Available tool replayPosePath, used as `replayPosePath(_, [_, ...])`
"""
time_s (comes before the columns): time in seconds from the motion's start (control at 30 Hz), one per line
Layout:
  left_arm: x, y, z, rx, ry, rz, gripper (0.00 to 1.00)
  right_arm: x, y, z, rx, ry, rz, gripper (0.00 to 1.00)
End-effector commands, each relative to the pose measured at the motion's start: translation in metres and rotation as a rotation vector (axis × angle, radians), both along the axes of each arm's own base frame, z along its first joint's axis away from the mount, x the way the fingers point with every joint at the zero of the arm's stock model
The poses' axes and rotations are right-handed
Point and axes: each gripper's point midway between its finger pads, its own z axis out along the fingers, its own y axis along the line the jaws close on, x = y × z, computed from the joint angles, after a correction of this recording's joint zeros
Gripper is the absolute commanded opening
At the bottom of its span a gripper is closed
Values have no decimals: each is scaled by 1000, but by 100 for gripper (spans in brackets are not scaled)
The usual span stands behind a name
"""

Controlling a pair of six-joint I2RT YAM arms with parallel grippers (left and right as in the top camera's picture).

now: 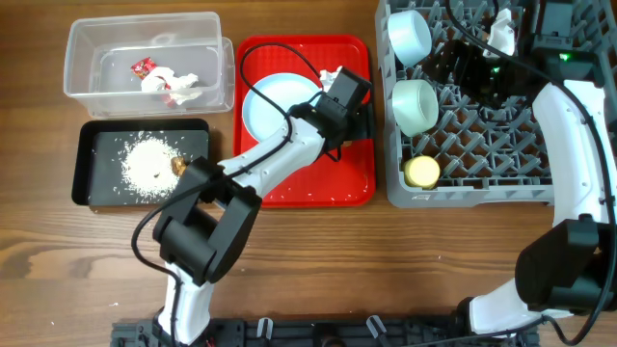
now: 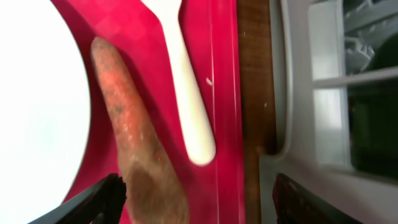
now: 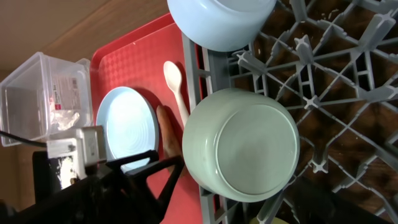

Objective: Sort waste into correct bins and load items into the dishwasher rack
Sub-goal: 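Close the left gripper around the carrot and lift it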

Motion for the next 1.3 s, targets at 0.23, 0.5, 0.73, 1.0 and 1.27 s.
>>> replayPosePath(0.23, [4,3,-30,20,35,66,65,-1,-1,10,-21,-34,17,99])
replayPosePath(0.5, [8,6,-38,37,24,89,45,-1,0,10,-21,-31,17,99])
replayPosePath(0.73, [9,6,-54,46,34,88,44,-2,0,10,-22,-29,20,99])
replayPosePath(1.0, [9,3,-53,36,33,83,17,-3,0,9,-26,-30,27,99])
replayPosePath(1.27, [8,-3,-11,-13,-8,42,20,-4,0,9,-30,-27,33,99])
